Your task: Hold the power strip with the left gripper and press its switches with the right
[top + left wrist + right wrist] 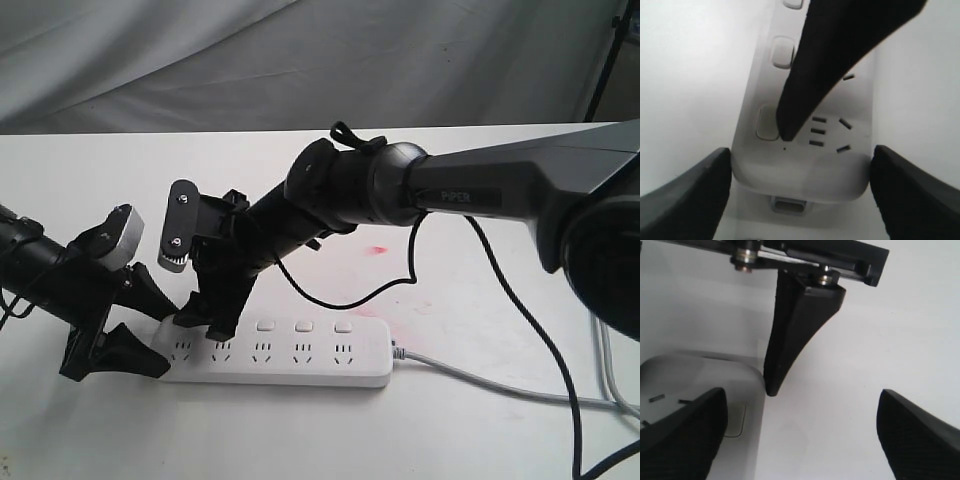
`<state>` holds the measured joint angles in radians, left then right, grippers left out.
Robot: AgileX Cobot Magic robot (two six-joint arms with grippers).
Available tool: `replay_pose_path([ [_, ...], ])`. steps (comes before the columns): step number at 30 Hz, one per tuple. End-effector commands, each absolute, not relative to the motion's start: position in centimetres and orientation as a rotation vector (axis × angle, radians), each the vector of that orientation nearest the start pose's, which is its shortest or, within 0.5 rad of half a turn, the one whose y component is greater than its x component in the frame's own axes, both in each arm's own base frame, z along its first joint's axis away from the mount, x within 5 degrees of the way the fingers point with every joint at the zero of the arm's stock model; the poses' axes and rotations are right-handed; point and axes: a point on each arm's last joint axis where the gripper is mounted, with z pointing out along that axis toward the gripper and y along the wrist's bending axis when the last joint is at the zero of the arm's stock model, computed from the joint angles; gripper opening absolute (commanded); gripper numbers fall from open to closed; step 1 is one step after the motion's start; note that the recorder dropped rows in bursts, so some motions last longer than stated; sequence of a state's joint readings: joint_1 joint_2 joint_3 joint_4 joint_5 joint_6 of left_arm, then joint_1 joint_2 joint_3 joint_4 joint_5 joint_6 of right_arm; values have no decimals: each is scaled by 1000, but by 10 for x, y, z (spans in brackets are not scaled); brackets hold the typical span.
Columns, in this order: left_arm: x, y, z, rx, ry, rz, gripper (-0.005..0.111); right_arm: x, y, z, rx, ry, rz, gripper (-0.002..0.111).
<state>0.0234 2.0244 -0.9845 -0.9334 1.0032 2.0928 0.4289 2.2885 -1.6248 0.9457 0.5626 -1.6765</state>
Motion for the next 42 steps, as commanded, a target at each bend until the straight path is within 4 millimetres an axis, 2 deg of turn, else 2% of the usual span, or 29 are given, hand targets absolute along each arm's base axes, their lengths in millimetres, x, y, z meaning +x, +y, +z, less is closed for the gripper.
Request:
replay_pose_path([
  [1,316,-55,102,1670,1993,-847,23,425,237,130,-1541,1851,372,75],
  [6,316,-55,102,1670,1993,-847,23,426,236,114,-1578,1867,353,75],
  [12,316,-55,102,1670,1993,-847,23,426,233,109,-1611,1876,305,75],
  [19,316,-55,102,1670,1993,-847,23,425,234,89,-1673,1896,263,75],
  [26,316,-55,102,1670,1993,-847,23,418,246,84,-1737,1880,197,75],
  [30,316,-55,102,1670,1993,-847,23,418,245,81,-1729,1897,187,75],
  [35,316,-55,102,1670,1993,-847,23,418,247,101,-1678,1890,226,75],
  [42,316,-55,102,1670,1993,-847,23,416,249,146,-1612,1833,246,75],
])
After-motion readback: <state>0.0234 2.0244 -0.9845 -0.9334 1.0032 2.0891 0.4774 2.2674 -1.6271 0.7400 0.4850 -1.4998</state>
